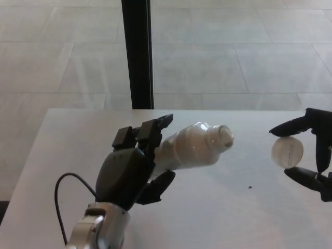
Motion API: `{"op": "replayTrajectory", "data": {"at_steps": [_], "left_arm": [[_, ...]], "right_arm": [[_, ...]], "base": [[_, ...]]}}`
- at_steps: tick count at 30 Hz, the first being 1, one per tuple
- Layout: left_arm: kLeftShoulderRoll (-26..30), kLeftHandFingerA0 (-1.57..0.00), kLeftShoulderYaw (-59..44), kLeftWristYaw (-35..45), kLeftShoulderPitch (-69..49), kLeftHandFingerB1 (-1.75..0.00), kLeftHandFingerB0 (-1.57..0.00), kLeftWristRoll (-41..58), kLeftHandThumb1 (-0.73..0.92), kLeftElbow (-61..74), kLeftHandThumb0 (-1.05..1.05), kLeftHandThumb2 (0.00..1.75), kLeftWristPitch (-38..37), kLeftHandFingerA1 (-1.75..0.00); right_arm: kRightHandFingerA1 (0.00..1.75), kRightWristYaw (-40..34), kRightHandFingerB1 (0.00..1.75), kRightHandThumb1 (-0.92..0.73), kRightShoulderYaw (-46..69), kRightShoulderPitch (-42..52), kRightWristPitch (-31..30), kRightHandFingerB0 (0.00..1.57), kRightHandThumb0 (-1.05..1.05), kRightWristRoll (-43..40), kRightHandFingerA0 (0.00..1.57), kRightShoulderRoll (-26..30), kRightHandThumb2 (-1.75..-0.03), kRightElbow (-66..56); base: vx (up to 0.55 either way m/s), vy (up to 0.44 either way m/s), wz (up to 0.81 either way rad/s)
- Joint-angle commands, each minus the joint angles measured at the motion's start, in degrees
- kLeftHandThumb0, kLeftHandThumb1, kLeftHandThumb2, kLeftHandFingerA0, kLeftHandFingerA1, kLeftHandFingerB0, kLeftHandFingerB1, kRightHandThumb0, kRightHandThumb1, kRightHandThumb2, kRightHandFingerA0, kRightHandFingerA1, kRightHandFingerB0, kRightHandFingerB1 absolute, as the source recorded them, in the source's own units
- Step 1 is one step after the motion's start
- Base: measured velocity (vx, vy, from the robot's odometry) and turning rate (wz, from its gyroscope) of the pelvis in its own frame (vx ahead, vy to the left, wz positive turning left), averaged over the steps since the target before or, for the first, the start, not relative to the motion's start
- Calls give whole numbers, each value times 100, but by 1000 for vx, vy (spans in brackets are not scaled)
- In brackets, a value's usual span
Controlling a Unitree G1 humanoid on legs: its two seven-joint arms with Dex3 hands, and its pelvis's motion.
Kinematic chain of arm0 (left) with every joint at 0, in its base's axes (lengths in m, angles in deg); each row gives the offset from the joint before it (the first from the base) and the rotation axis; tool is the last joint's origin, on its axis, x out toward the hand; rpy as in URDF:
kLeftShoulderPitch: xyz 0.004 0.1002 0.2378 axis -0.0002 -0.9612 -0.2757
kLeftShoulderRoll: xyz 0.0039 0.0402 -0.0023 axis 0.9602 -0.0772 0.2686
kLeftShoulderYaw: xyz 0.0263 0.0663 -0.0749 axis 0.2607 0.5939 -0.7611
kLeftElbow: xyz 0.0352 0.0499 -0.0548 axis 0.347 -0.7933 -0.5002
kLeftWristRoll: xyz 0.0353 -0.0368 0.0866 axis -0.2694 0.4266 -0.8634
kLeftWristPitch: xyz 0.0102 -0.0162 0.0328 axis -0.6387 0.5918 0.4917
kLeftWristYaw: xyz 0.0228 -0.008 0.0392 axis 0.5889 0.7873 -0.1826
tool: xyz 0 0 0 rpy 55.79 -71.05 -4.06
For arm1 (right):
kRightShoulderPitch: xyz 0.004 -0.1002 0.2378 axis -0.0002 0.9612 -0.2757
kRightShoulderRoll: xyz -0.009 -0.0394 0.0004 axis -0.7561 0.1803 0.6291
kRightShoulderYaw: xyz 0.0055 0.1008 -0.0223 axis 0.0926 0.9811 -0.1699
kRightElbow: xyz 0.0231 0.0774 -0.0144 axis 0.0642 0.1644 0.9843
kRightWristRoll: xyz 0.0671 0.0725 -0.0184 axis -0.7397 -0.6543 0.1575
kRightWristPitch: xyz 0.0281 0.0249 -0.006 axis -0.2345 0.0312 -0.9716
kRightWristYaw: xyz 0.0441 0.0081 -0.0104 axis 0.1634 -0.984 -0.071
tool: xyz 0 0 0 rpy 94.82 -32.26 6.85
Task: The robot uses its left hand to to lift the bottle kept on the middle of the desk and tilts it towards its right hand. It then uses its right hand to rotate its cap to open it and places the bottle and cap back on the desk
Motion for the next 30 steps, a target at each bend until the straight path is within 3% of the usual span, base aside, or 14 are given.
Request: {"op": "replayTrajectory", "data": {"at_steps": [1,2,5,8,10,14,15,18,19,20,25,28,29,30], "left_arm": [[1470,-57,765,5916,1565,-51,-49,-2121,75,841,-32,64,3095,-79],[1408,-63,851,6045,1470,-53,-46,-2084,70,859,-32,65,3285,-104],[1181,-63,1046,6045,1192,-57,-50,-1932,67,937,-32,67,3707,-102],[961,-70,1174,5886,847,-73,-56,-1924,63,1052,-34,77,4054,-148],[872,-71,1258,5908,774,-64,-45,-2065,62,1033,-35,77,4074,-148],[493,-70,1379,5431,362,-76,-57,-2002,59,1150,-30,83,4352,-149],[468,-51,1429,5332,301,-71,-45,-2019,73,1128,-35,78,4243,-115],[452,-56,1470,5028,131,-75,-43,-2118,77,1151,-35,80,4052,-110],[333,-54,1408,4787,55,-77,-46,-2025,75,1158,-33,80,4218,-118],[188,-75,1270,4335,-140,-105,-62,-1818,71,1248,-28,83,4214,-163],[199,-78,1194,3725,-499,-117,-68,-1693,63,1459,-26,90,3823,-165],[69,-79,1209,3761,-575,-117,-67,-1740,67,1546,-28,89,4102,-165],[89,-76,1228,3829,-643,-114,-67,-1777,69,1646,-29,88,4143,-161],[153,-75,1272,3861,-688,-106,-65,-1830,67,1700,-26,86,4072,-157]], "right_arm": [[155,-864,70,-62,-1202,999,-103,96,-29,1592,97,-379,-67,1674],[153,-960,71,-62,-1368,1006,-237,97,-30,1806,95,-427,-69,1745],[153,-1236,74,-60,-1628,977,-228,98,-29,2040,96,-548,-73,2076],[147,-1335,74,-59,-1766,950,-317,96,-28,2131,96,-605,-70,2289],[148,-1353,73,-61,-1814,932,-495,96,-30,2178,96,-644,-70,2321],[145,-1558,75,-60,-1923,839,-602,97,-28,2258,96,-705,-74,2690],[145,-1602,73,-61,-1946,820,-651,96,-30,2299,96,-694,-73,2769],[134,-1667,69,-61,-2010,705,-778,98,-31,2377,99,-634,-70,3031],[134,-1657,72,-62,-2017,665,-882,96,-31,2367,97,-637,-70,3127],[132,-1706,74,-62,-2050,566,-934,96,-28,2398,95,-576,-72,3415],[95,-1977,62,-59,-2434,118,-1872,93,-34,2777,90,-526,-63,4479],[94,-2266,59,-59,-2578,-193,-2539,83,-34,2837,87,-673,-57,5066],[118,-2347,61,-60,-2571,-237,-2732,76,-32,2799,83,-774,-63,5171],[102,-2461,58,-69,-2574,-388,-3021,70,-38,2750,76,-893,-63,5379]], "base": [[0,0,0],[0,0,0],[0,0,0],[0,0,0],[0,0,0],[0,0,0],[0,0,0],[0,0,0],[0,0,0],[0,0,0],[0,0,0],[0,0,0],[0,0,0],[0,0,0]]}}
